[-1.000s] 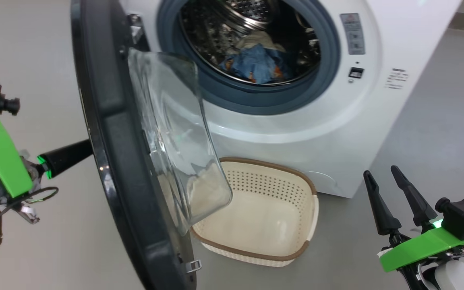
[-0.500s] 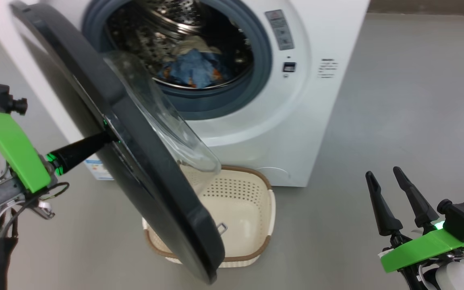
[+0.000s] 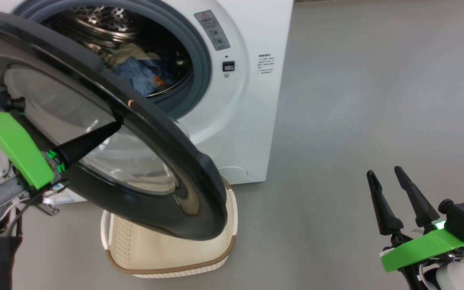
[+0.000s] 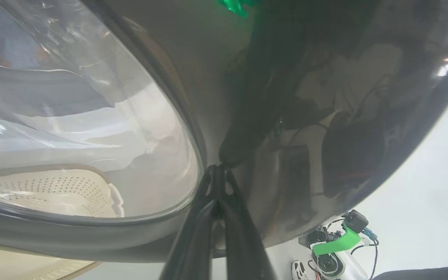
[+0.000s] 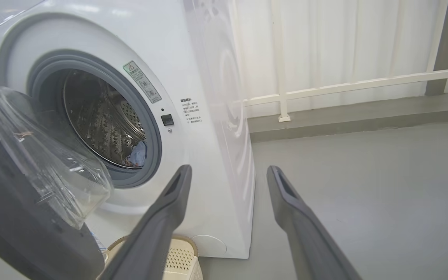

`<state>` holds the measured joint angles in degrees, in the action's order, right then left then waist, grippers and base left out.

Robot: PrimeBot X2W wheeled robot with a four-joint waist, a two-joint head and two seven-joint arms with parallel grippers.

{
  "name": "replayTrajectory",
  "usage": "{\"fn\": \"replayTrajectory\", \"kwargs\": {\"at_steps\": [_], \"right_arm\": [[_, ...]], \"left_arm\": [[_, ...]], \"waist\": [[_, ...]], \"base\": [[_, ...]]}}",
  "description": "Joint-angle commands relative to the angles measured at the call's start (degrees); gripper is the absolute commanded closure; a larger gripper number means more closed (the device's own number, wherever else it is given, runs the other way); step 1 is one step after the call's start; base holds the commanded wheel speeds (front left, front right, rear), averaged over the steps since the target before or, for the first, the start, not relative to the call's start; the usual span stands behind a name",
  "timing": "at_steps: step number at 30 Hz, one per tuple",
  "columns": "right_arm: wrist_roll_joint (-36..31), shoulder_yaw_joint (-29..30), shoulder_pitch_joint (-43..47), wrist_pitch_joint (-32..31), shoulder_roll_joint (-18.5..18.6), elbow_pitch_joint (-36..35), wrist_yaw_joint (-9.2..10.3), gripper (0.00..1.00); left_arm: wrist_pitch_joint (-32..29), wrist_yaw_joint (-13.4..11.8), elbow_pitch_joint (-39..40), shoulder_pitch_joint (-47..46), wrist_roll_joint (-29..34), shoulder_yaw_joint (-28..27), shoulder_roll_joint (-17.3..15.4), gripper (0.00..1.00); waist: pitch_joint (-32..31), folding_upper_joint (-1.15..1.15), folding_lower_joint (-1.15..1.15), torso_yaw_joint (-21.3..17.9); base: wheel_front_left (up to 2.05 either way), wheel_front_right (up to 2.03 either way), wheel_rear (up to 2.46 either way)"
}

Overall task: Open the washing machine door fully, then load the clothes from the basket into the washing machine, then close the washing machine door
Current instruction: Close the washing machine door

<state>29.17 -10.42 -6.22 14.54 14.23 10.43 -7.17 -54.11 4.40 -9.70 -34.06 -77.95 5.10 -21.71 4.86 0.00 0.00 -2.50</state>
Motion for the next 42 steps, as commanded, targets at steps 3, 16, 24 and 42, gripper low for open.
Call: {"fn": "replayTrajectory", "kwargs": {"at_steps": [3,16,24,42], "right_arm": [[-0.1,-0.3,0.7,0.5,0.5,-1.5,-0.32,0.0],[-0.2,-0.3,1.2,0.5,0.4,-1.4,-0.32,0.0],[-0.2,-0.1,1.8,0.5,0.3,-1.6,-0.32,0.0],[-0.1,0.0,0.9,0.5,0.4,-1.6,-0.32,0.0]], "left_arm": [[0.6,0.3,1.2,-2.3,0.7,-2.5,-1.8,1.0],[3.4,0.8,0.8,3.5,-0.1,-4.9,-1.5,1.0],[8.7,1.9,0.3,11.0,0.0,-7.4,0.3,0.01],[29.9,3.1,-2.5,23.8,7.0,-6.2,3.2,0.0]], "waist": [[-0.3,0.0,0.0,-0.8],[-1.7,0.0,0.0,1.6],[-1.9,0.0,0.0,2.9],[-0.4,0.0,0.0,4.3]], "base": [[0.0,0.0,0.0],[0.0,0.0,0.0],[0.0,0.0,0.0],[0.0,0.0,0.0]]}}
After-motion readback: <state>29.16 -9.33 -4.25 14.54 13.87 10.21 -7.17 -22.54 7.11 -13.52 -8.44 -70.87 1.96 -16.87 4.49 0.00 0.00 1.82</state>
